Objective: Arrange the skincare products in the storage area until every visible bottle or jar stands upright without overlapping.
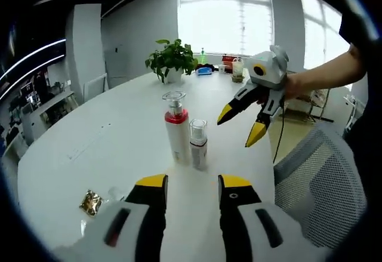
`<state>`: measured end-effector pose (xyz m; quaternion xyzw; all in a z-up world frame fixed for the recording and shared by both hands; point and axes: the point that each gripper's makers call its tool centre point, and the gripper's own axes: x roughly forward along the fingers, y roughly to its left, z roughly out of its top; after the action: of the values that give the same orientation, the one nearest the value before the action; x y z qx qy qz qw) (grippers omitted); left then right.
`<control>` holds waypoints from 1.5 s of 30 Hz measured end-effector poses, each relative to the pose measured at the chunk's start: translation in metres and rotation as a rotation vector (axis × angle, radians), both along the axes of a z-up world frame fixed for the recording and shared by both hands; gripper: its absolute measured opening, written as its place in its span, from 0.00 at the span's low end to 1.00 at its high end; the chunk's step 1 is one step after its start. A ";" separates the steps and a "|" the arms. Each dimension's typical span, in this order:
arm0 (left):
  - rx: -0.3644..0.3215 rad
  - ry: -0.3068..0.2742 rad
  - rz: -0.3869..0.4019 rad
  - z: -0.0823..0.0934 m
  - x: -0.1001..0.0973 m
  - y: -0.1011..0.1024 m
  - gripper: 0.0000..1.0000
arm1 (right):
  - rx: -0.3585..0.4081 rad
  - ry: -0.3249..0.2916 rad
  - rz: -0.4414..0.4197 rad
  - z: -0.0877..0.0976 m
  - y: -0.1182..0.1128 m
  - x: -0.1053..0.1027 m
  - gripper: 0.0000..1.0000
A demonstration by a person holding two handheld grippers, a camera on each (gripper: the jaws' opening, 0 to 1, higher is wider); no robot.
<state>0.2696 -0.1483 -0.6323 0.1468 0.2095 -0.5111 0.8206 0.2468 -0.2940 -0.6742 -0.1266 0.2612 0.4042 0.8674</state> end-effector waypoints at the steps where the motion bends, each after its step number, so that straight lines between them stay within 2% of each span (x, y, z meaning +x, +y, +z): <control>1: -0.003 -0.002 0.003 0.003 -0.002 0.001 0.26 | -0.002 -0.004 -0.003 0.001 -0.001 0.000 0.51; 8: 0.004 -0.002 0.028 0.004 -0.003 0.016 0.26 | 0.011 -0.033 -0.020 0.016 0.003 0.004 0.51; 18: -0.016 -0.033 0.047 0.021 -0.004 0.007 0.27 | 0.013 -0.051 -0.001 0.020 0.005 0.001 0.51; 26: 0.002 -0.019 0.050 0.015 -0.012 0.013 0.27 | 0.029 -0.053 -0.021 0.021 0.001 -0.004 0.52; 35: -0.004 -0.027 0.062 0.022 -0.022 0.016 0.27 | 0.048 -0.061 -0.040 0.026 0.002 -0.016 0.53; 45: -0.038 -0.021 0.114 0.028 -0.034 0.029 0.32 | 0.052 -0.071 -0.046 0.033 0.010 -0.027 0.62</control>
<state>0.2353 -0.1196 -0.6042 0.1242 0.1992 -0.4659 0.8531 0.2200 -0.2843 -0.6416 -0.1121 0.2226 0.3862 0.8881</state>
